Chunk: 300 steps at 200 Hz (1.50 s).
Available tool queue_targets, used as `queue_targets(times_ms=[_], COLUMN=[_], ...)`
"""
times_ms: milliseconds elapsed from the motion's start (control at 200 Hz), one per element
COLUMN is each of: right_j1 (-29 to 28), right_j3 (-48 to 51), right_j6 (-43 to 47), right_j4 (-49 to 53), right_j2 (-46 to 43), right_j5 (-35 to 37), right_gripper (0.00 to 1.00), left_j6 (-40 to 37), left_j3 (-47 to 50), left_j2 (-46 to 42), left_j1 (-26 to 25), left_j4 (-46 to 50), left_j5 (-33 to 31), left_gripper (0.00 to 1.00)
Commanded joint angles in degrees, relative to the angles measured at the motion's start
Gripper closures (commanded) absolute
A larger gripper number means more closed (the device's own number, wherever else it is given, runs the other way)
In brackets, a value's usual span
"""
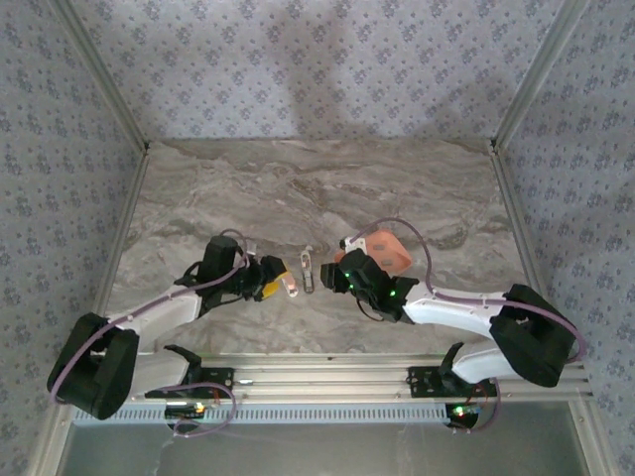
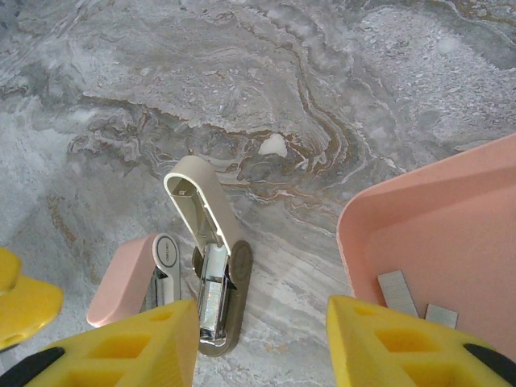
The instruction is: Load the staples into the stapler
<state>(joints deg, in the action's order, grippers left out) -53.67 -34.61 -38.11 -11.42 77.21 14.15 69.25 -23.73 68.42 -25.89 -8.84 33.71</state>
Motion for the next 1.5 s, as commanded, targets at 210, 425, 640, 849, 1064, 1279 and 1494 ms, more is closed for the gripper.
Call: queue_targets(times_ms=[210,425,640,849,1064,1279,1494], right_j1=[-0.45,-0.30,-0.26,-0.15,-0.08,0.04,0.22], right_j3=[0.84,1.32,1.82,2.24,2.35,2.53,2.70], right_j6=[-0.19,-0.21,-0.30,-0.43,-0.48,-0.83,-0.90], right_j4=[-1.85,-1.85,-1.79,-1.94,-1.94,-1.85,-1.85], right_j2=[-0.49,-0.96,-1.60,-1.83,-1.94,-2.04,-1.94], right_j5=[0.68,1.14,1.48,1.41,1.42,1.66,1.42], right_gripper=[0.54,0.54,0.54,0.54,0.54,0.54,0.53], left_j6=[7.23,7.85,7.26,5.57,4.38,3.57,1.62], left_j3=[-0.18,0.35,0.97,0.61,0.70,0.57,-0.40], left_j2=[1.94,5.50,6.76,7.16,7.33,8.43,10.12], left_j1=[-0.61,-1.58,-2.08,-2.39,-2.45,-2.67,-2.89], left_j4=[-3.07,-4.89,-5.92,-3.41,-2.43,-2.39,-2.16], left_j5=[-2.29,-1.85,-2.42,-2.66,-3.05,-2.85,-2.11], left_gripper=[0.43,0.51,0.58,0.63,0.69,0.69,0.69])
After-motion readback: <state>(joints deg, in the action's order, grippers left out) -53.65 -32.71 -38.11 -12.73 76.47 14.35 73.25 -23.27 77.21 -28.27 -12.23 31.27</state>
